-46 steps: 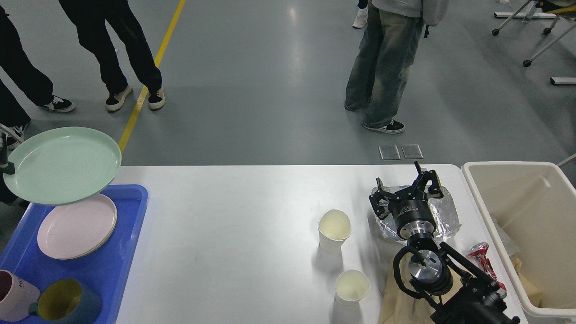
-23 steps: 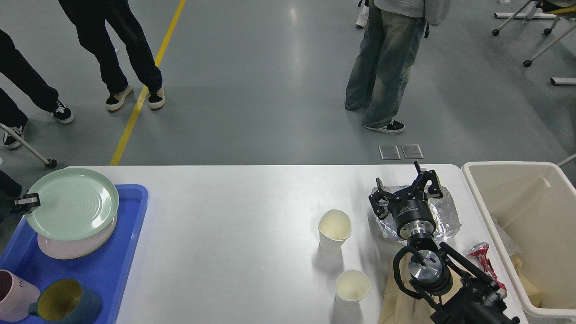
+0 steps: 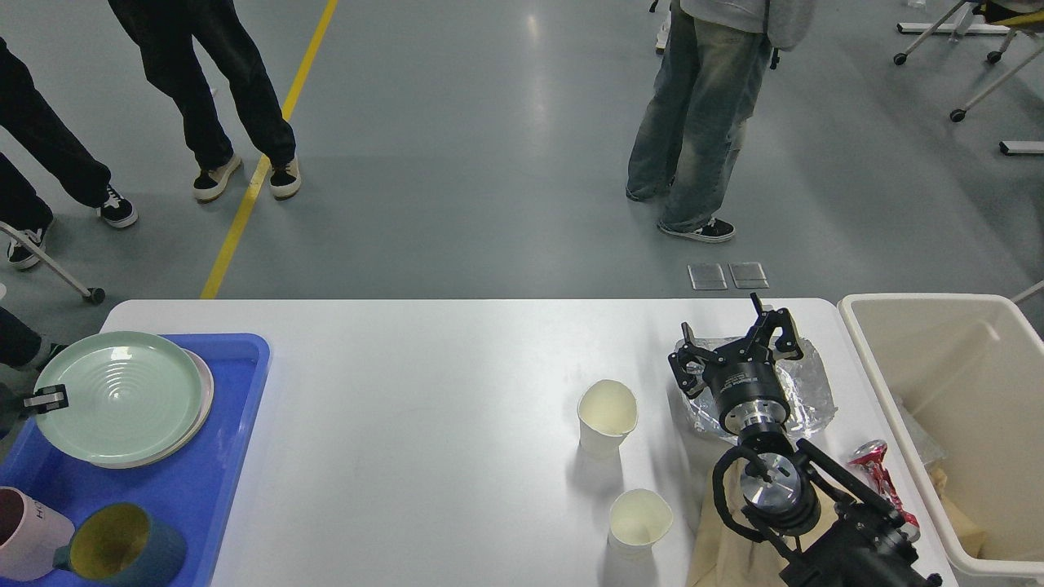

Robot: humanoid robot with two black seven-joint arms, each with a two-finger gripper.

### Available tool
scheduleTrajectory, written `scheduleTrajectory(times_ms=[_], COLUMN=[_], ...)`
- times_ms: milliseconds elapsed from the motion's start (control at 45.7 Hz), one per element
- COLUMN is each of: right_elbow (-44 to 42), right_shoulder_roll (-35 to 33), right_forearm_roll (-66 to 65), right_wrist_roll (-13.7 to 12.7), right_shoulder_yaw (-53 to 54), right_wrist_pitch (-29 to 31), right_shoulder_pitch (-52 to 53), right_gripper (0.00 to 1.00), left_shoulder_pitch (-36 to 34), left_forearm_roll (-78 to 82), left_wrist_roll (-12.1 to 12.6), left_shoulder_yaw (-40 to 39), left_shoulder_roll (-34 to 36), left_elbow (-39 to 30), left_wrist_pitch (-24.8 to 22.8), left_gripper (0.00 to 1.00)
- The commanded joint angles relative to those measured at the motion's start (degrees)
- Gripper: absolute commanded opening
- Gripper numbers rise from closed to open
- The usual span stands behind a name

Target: Tidy desktop

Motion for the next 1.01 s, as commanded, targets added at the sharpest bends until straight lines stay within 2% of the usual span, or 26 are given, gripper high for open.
scheduleTrajectory(times_ms=[0,175,241,285,460,525,657,744,810,898,985], right_elbow=[0.00,0.00,0.00,0.00,0.00,0.00,0.00,0.00,0.00,0.00,0.00], right_shoulder_roll=[0.02,-0.07,0.02,0.02,0.02,0.02,0.02,-0.07,-0.07,-0.07,-0.07], right_forearm_roll=[0.00,0.00,0.00,0.00,0.00,0.00,0.00,0.00,0.00,0.00,0.00], right_wrist_roll=[0.00,0.00,0.00,0.00,0.00,0.00,0.00,0.00,0.00,0.00,0.00], right_shoulder_yaw=[0.00,0.00,0.00,0.00,0.00,0.00,0.00,0.00,0.00,0.00,0.00], right_wrist_pitch=[0.00,0.00,0.00,0.00,0.00,0.00,0.00,0.00,0.00,0.00,0.00], right_shoulder_pitch=[0.03,-0.06,0.03,0.03,-0.06,-0.06,0.03,0.03,0.03,-0.06,0.03], right_gripper=[1.00,1.00,1.00,1.00,1.00,1.00,1.00,1.00,1.00,1.00,1.00], left_shoulder_pitch=[0.16,0.16,0.16,0.16,-0.46,-0.63,-2.48,-3.71,-4.33,-4.33,-3.54], left_forearm_roll=[0.00,-0.09,-0.09,-0.09,-0.35,-0.96,-2.98,-7.63,-11.41,-15.90,-18.98], left_wrist_roll=[0.00,-0.26,-0.18,-0.26,-0.79,-0.79,-1.40,-1.14,-0.88,-0.70,-0.70], left_shoulder_yaw=[-0.01,-0.10,-0.19,-0.19,-0.62,-1.77,-6.94,-13.44,-18.37,-25.13,-31.55], left_shoulder_roll=[-0.25,-0.16,-0.16,-0.16,0.11,0.46,2.21,4.41,6.08,7.93,8.28], left_elbow=[0.34,0.34,0.34,0.34,-0.36,-0.62,-0.62,-0.54,-0.54,-0.54,-0.54], left_wrist_pitch=[1.17,1.35,1.26,1.26,0.03,-1.90,-11.73,-21.74,-27.55,-32.66,-34.34], left_gripper=[0.20,0.59,0.78,0.86,0.92,0.95,0.96,0.96,0.96,0.96,0.96])
